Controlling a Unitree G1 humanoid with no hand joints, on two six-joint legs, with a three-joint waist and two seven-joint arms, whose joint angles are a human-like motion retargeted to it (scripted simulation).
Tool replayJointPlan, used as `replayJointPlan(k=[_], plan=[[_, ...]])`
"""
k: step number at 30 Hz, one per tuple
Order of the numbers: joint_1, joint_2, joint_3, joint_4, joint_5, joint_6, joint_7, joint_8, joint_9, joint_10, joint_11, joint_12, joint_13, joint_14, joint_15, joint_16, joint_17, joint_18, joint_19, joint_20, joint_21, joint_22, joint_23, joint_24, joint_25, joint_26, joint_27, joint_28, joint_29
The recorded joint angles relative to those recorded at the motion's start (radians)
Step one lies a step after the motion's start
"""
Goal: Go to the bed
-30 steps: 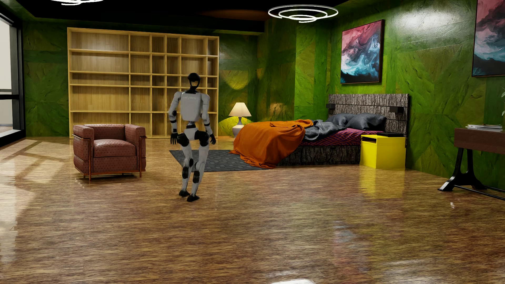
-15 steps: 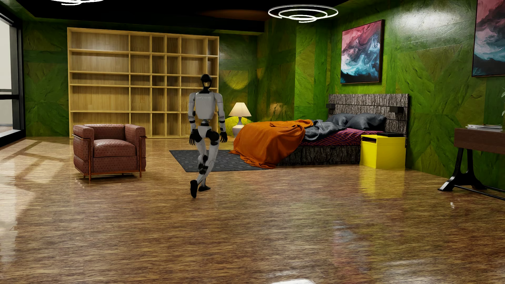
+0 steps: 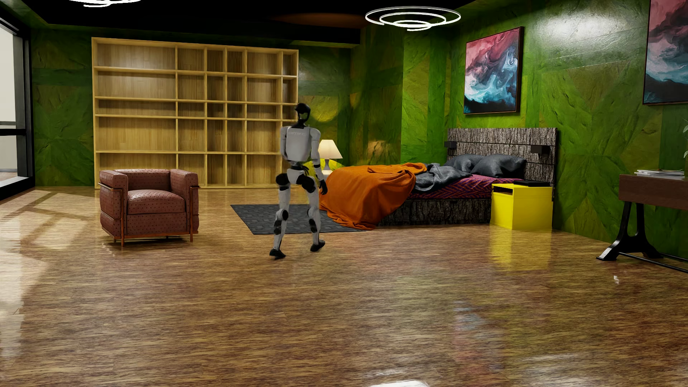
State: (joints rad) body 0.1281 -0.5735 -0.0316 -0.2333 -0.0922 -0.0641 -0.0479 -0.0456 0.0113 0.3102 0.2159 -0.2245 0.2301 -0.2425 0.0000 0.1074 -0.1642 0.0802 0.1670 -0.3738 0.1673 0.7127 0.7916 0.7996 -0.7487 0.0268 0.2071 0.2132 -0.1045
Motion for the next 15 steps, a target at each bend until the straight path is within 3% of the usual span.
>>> replayJointPlan(k=[2, 4, 5, 6, 7, 8, 9, 10, 11, 12, 14, 15], plan=[[0.062, -0.009, -0.011, 0.022, 0.030, 0.032, 0.005, 0.007, -0.012, 0.012, 0.133, 0.051, 0.004, 0.043, 0.121, 0.005, 0.034, 0.005, -0.107, -0.027, -0.028, -0.010, 0.015, -0.013, -0.013, 0.004, -0.006, 0.033, -0.002], [0.069, 0.009, -0.029, 0.059, 0.060, 0.076, 0.019, -0.012, -0.022, 0.087, 0.219, 0.116, 0.004, 0.184, 0.067, -0.019, 0.069, 0.002, -0.159, -0.033, -0.069, 0.084, 0.018, 0.000, -0.025, 0.065, 0.001, 0.092, -0.011], [0.038, 0.038, -0.039, 0.082, 0.071, 0.097, 0.013, -0.033, -0.023, 0.168, 0.222, 0.131, 0.005, 0.277, 0.032, -0.037, 0.092, -0.045, -0.171, -0.044, -0.103, 0.167, 0.008, 0.007, -0.022, 0.112, 0.002, 0.077, -0.022], [-0.016, 0.071, -0.050, 0.110, 0.079, 0.116, 0.015, -0.059, -0.022, 0.283, 0.215, 0.128, 0.008, 0.376, -0.001, -0.047, 0.115, -0.093, -0.178, -0.075, -0.137, 0.258, -0.008, 0.021, -0.013, 0.145, -0.007, 0.014, -0.033], [-0.086, 0.105, -0.059, 0.150, 0.086, 0.132, 0.027, -0.091, -0.018, 0.434, 0.212, 0.121, -0.006, 0.463, -0.032, -0.038, 0.137, -0.202, -0.183, -0.130, -0.164, 0.324, -0.026, 0.060, -0.003, 0.159, -0.012, -0.080, -0.028], [-0.167, 0.138, -0.064, 0.203, 0.098, 0.148, 0.046, -0.127, -0.013, 0.591, 0.213, 0.110, -0.016, 0.525, -0.064, -0.012, 0.155, -0.271, -0.189, -0.192, -0.175, 0.353, -0.039, 0.114, -0.001, 0.161, -0.028, -0.149, -0.025], [-0.246, 0.178, -0.066, 0.255, 0.115, 0.163, 0.059, -0.159, -0.008, 0.731, 0.210, 0.110, -0.032, 0.533, -0.093, 0.018, 0.163, -0.292, -0.196, -0.226, -0.173, 0.337, -0.043, 0.152, -0.011, 0.174, -0.041, -0.154, -0.024], [-0.325, 0.219, -0.063, 0.286, 0.136, 0.178, 0.053, -0.187, -0.002, 0.840, 0.210, 0.127, -0.057, 0.506, -0.122, 0.047, 0.163, -0.292, -0.205, -0.213, -0.159, 0.282, -0.034, 0.151, -0.033, 0.202, -0.044, -0.109, -0.026], [-0.396, 0.261, -0.057, 0.308, 0.158, 0.191, 0.045, -0.207, 0.003, 0.907, 0.212, 0.159, -0.076, 0.468, -0.150, 0.066, 0.156, -0.277, -0.213, -0.168, -0.143, 0.210, 0.004, 0.112, -0.060, 0.226, -0.058, -0.051, -0.044], [-0.458, 0.305, -0.048, 0.323, 0.177, 0.200, 0.033, -0.219, 0.008, 0.932, 0.216, 0.199, -0.110, 0.389, -0.179, 0.088, 0.143, -0.260, -0.219, -0.112, -0.135, 0.141, 0.066, 0.045, -0.083, 0.220, -0.067, -0.014, -0.054], [-0.560, 0.396, -0.017, 0.332, 0.208, 0.210, 0.005, -0.230, 0.015, 0.864, 0.218, 0.259, -0.176, 0.192, -0.234, 0.110, 0.124, -0.185, -0.226, -0.011, -0.120, 0.046, 0.139, -0.091, -0.124, 0.175, -0.056, -0.020, -0.040], [-0.600, 0.443, 0.002, 0.324, 0.218, 0.210, -0.004, -0.230, 0.017, 0.776, 0.209, 0.276, -0.199, 0.147, -0.253, 0.117, 0.115, -0.146, -0.228, 0.018, -0.113, 0.020, 0.145, -0.134, -0.139, 0.157, -0.061, -0.028, -0.037]])
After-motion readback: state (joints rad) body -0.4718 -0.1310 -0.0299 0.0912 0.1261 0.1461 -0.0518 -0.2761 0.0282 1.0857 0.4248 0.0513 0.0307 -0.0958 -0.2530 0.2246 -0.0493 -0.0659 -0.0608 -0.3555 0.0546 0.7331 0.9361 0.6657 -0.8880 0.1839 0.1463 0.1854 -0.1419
